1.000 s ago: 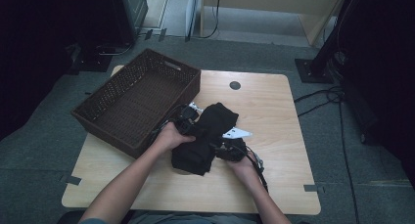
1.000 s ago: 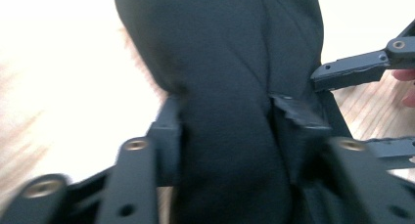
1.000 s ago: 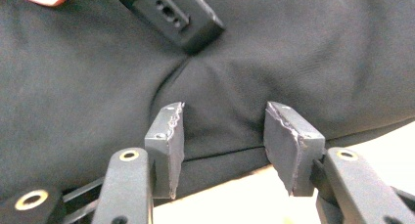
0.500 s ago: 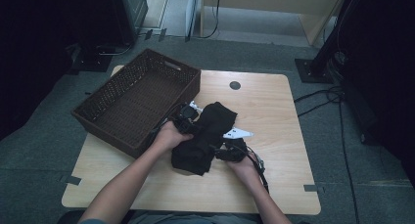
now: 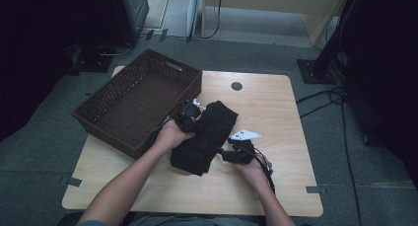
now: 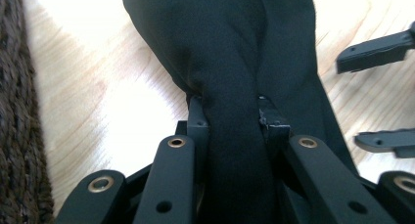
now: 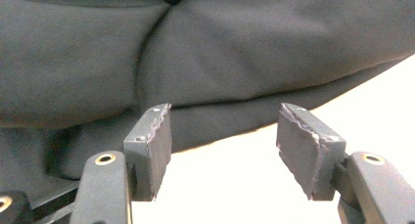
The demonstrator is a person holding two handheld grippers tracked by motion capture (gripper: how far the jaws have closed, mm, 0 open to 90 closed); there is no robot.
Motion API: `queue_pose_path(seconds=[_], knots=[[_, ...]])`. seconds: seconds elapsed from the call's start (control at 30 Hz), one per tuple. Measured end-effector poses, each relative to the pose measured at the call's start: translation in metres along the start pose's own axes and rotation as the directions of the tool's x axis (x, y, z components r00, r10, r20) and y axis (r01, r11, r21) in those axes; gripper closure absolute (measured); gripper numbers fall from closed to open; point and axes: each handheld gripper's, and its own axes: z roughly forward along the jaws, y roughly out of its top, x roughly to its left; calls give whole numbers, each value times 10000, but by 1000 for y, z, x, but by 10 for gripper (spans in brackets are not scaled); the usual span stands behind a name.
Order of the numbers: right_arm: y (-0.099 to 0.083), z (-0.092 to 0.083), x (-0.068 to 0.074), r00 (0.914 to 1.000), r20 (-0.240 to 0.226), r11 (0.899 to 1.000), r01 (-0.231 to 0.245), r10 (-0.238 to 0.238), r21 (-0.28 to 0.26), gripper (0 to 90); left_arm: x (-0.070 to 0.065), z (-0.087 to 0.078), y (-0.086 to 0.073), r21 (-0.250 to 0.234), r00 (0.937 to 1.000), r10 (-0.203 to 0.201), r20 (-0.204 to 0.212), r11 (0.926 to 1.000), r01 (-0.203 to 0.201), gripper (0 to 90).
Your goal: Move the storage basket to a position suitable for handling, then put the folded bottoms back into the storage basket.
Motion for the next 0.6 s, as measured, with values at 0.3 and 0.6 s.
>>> queue_pose_path(seconds=[0.3,0.6], knots=[[-2,3,0,9999,129,10000,-8,7,42,388,-3,-12,10,2,9998,173,-112,9999,-173,740],[-3,5,-1,9998,195,10000,-63,62,31,384,0,-18,13,-88,10000,31,-46,10000,-31,741]])
